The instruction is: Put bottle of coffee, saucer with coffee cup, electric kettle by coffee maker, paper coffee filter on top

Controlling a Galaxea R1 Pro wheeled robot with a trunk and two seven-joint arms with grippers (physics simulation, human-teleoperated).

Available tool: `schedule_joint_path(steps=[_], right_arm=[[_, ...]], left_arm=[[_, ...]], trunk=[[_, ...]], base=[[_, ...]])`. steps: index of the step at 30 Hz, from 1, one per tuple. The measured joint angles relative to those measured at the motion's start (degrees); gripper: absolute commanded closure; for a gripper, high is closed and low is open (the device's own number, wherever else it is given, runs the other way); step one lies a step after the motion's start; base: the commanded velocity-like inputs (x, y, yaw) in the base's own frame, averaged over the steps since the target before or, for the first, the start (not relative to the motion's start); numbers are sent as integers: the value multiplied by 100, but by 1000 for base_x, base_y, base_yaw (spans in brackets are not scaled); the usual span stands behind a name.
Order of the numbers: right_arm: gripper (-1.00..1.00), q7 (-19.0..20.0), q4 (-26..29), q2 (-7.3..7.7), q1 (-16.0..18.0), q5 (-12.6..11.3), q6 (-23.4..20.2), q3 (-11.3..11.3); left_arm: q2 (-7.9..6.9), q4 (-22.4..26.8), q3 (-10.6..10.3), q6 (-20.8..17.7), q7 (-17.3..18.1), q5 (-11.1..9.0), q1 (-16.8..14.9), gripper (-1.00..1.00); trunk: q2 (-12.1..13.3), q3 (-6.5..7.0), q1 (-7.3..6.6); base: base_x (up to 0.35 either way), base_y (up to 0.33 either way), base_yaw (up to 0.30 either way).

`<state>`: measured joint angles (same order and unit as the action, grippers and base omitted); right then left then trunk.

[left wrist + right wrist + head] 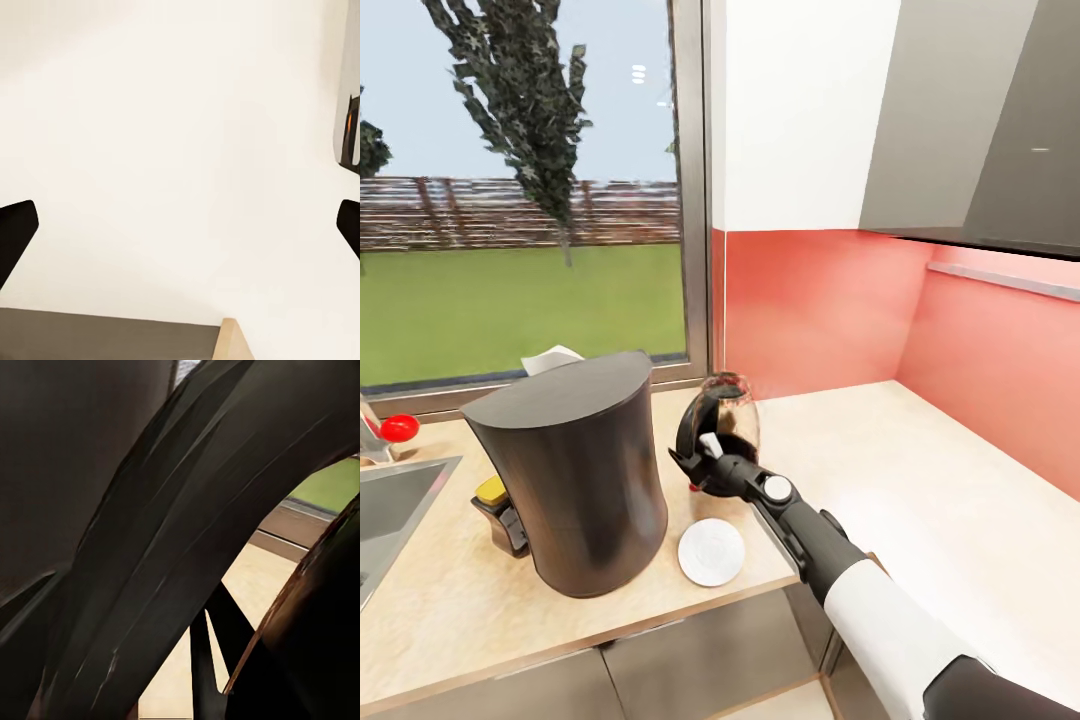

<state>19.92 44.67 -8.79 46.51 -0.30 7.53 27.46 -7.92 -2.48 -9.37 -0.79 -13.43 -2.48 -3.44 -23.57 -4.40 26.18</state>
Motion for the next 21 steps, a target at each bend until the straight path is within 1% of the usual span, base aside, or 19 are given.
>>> schedule_joint_path(steps=[9,12,21], right_arm=[[100,4,-47,0,0,24,1,13],[100,4,-391,1,-1,44,17,20],[100,10,-472,0,0,19,36,29]], left_arm=[[0,-2,0,0,-1,0,0,-100],[0,1,-7,0,1,0,0,-100],[0,1,-2,0,-1,0,0,-100]], trunk=[[0,0,0],[1,-1,0],[0,0,0]], base=[[0,0,0],[0,0,0],[0,0,0]])
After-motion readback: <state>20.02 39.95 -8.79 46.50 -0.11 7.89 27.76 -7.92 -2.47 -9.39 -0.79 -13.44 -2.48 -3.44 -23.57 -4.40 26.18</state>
